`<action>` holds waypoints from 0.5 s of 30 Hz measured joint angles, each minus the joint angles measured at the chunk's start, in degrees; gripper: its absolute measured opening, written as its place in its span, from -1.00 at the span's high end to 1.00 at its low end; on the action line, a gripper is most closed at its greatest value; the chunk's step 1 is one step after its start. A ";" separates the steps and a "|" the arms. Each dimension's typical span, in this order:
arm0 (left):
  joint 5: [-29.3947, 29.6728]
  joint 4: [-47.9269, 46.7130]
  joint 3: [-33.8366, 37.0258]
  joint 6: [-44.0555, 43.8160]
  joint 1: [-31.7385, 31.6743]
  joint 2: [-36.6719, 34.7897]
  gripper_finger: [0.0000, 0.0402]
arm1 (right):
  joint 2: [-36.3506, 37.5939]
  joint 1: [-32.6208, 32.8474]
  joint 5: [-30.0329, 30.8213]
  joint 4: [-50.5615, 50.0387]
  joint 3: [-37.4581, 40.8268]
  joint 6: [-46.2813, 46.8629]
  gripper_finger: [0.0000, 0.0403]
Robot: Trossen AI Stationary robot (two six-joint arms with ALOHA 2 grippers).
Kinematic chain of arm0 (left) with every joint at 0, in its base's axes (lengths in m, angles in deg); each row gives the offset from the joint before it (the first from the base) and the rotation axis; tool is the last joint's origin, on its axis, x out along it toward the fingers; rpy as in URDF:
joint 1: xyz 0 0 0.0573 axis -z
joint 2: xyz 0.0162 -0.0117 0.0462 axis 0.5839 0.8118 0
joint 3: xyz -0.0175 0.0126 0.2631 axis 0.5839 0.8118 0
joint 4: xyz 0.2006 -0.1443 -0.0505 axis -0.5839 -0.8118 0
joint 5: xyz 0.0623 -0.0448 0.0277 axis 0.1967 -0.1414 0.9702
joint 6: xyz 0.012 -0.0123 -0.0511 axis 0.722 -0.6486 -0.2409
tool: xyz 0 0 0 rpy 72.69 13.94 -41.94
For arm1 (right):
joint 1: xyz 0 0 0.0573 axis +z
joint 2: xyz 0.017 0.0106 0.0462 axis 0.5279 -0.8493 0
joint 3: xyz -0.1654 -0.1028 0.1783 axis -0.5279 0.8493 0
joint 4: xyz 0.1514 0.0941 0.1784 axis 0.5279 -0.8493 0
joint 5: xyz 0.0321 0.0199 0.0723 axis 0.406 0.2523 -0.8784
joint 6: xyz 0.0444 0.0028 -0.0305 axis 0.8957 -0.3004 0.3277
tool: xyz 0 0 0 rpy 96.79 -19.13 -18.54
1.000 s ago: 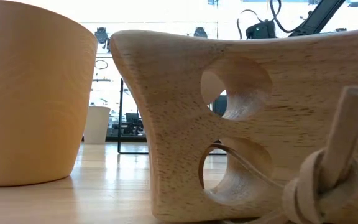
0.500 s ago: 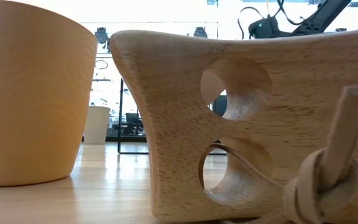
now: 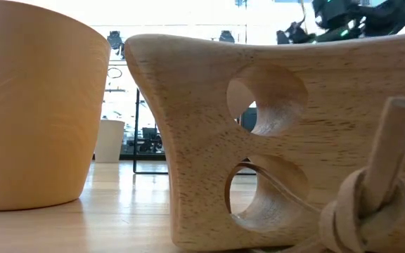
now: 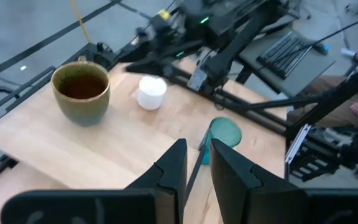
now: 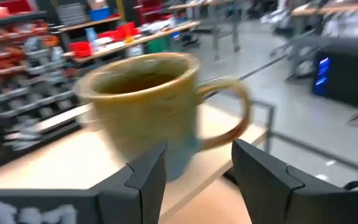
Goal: Stack small to large cups/mugs on shelf
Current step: Put the blue cup on the shelf
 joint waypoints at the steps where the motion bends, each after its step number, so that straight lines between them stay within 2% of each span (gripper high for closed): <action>1: 0.00 -0.16 0.00 0.01 -0.12 0.00 0.65 | 2.76 1.12 -1.25 -3.05 0.00 1.18 0.16; 4: 0.03 -0.52 0.00 0.04 -0.63 0.17 0.65 | 10.58 4.83 -4.02 -10.76 0.00 6.20 0.16; 8: 0.04 -0.81 0.00 1.64 -1.29 0.65 0.65 | 18.77 10.98 -4.20 -17.39 0.00 14.44 0.16; 11: 0.06 -0.91 -0.07 1.91 -1.73 1.26 0.65 | 22.27 16.10 -4.34 -21.11 0.00 20.32 0.16; 15: 0.00 -1.98 0.02 1.04 -1.78 2.57 0.65 | 23.30 23.42 -4.33 -23.77 0.00 25.32 0.16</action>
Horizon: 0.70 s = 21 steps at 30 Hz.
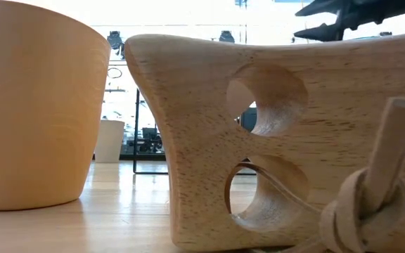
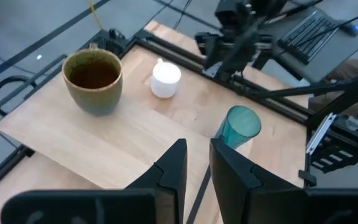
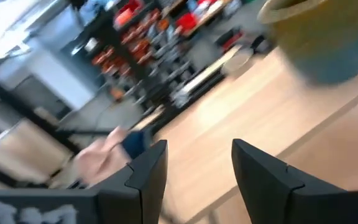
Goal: Stack small to large cups/mugs on shelf
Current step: Put the blue cup on the shelf
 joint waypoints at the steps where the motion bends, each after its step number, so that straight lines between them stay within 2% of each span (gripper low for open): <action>1: 0.00 0.00 -0.02 -0.24 0.00 0.42 0.65 | -0.12 1.84 0.02 0.11 0.00 0.92 0.16; 6: -2.42 -2.42 -0.09 -1.52 0.00 2.14 0.65 | -3.23 10.30 0.72 -2.56 -3.83 3.63 0.16; 11: -3.54 -4.44 0.01 -2.01 0.00 4.23 0.65 | -9.61 16.49 0.70 -18.06 -13.16 3.38 0.16; 15: -4.55 -4.66 -0.07 -1.73 0.02 5.65 0.65 | -14.73 18.67 0.70 -30.52 -20.18 2.50 0.16; 21: -4.64 -3.91 -0.04 -0.23 0.70 7.17 0.65 | -20.54 19.01 0.59 -39.77 -26.10 2.28 0.16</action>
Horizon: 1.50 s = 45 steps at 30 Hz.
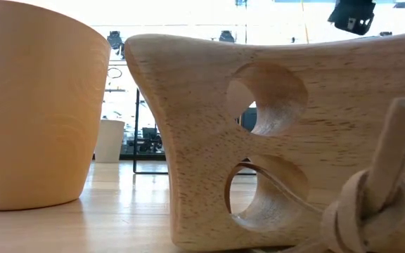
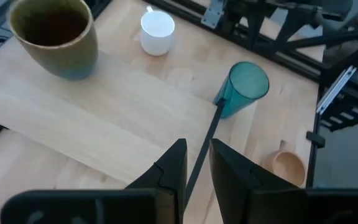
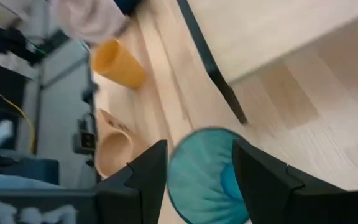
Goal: Stack small to large cups/mugs on shelf
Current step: Put the blue cup on the shelf
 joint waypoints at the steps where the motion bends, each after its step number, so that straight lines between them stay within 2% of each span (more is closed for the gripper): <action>1: -0.06 -0.23 0.06 0.07 0.20 0.12 0.65 | -0.93 0.00 0.00 -1.46 -0.30 0.01 0.16; 4: -0.06 0.11 0.08 0.13 0.77 0.64 0.65 | -3.37 0.00 -0.02 -5.36 -0.46 -0.25 0.16; 15: 0.20 2.52 0.07 1.23 3.04 0.69 0.65 | -8.41 -0.11 -0.04 -8.47 -0.59 -3.40 0.16; 32: 0.31 3.41 0.06 1.15 6.04 0.69 0.65 | -13.03 -0.15 0.39 -8.62 1.56 -6.15 0.18; 36: 0.29 3.43 0.06 0.28 6.66 0.69 0.65 | -13.03 -0.16 0.42 -8.32 1.79 -6.10 0.39; 40: 0.29 3.43 0.06 0.19 7.00 0.69 0.65 | -13.03 -0.17 0.53 -8.29 1.79 -6.45 0.86; 41: 0.29 3.43 0.06 0.17 7.04 0.69 0.65 | -13.03 -0.17 0.59 -8.26 1.79 -6.83 0.92; 45: 0.21 3.43 0.06 -0.73 7.04 0.69 0.65 | -13.03 -0.15 1.41 -8.21 1.84 -6.19 0.97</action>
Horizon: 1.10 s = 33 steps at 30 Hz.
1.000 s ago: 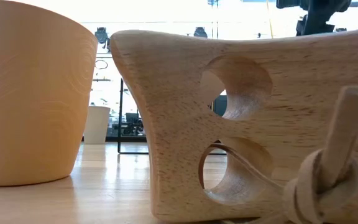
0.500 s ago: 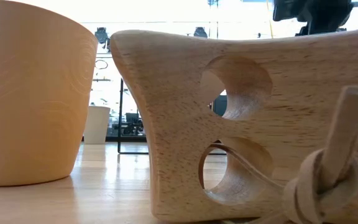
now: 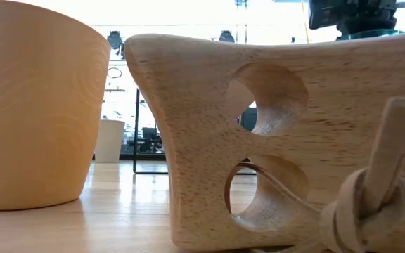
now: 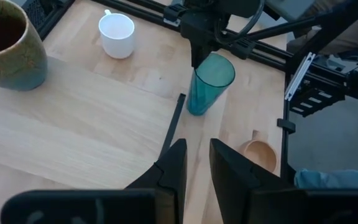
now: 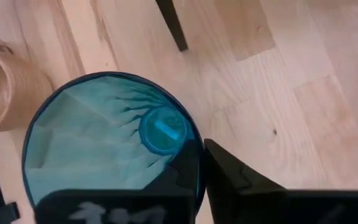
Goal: Stack small to large cups/mugs on shelf
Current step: Put the blue cup on the shelf
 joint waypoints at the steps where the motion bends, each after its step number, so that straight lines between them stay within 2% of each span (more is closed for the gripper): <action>1: -0.01 0.00 0.00 -0.52 0.00 -0.02 0.65 | 0.06 -0.02 -0.01 0.37 0.00 0.00 0.98; 9: -2.50 -0.09 0.00 -0.29 0.00 -0.02 0.64 | 6.08 0.00 -3.59 8.26 -0.07 1.65 0.99; 12: -3.88 -0.09 0.00 0.98 0.00 -0.02 0.55 | 9.23 -0.04 -4.45 10.73 -0.09 3.21 0.99; 16: -6.79 -0.09 -0.09 1.67 -0.06 0.43 0.27 | 12.64 0.04 -5.89 15.07 -0.09 3.59 0.99; 21: -10.99 0.68 -0.13 -1.51 -0.11 2.01 -0.19 | 14.58 0.04 -8.59 29.11 -0.13 3.25 1.00; 25: -17.43 1.91 0.00 -5.55 -0.13 4.71 -0.50 | 13.84 0.04 -9.10 37.42 -0.23 1.50 1.00; 29: -25.83 5.55 0.00 -7.77 0.74 7.16 -0.69 | 12.12 0.02 -10.21 37.33 -0.24 -0.57 1.00; 33: -30.44 8.98 0.00 -10.24 2.65 9.32 -0.74 | 10.27 0.02 -12.57 39.75 -0.15 -2.94 1.00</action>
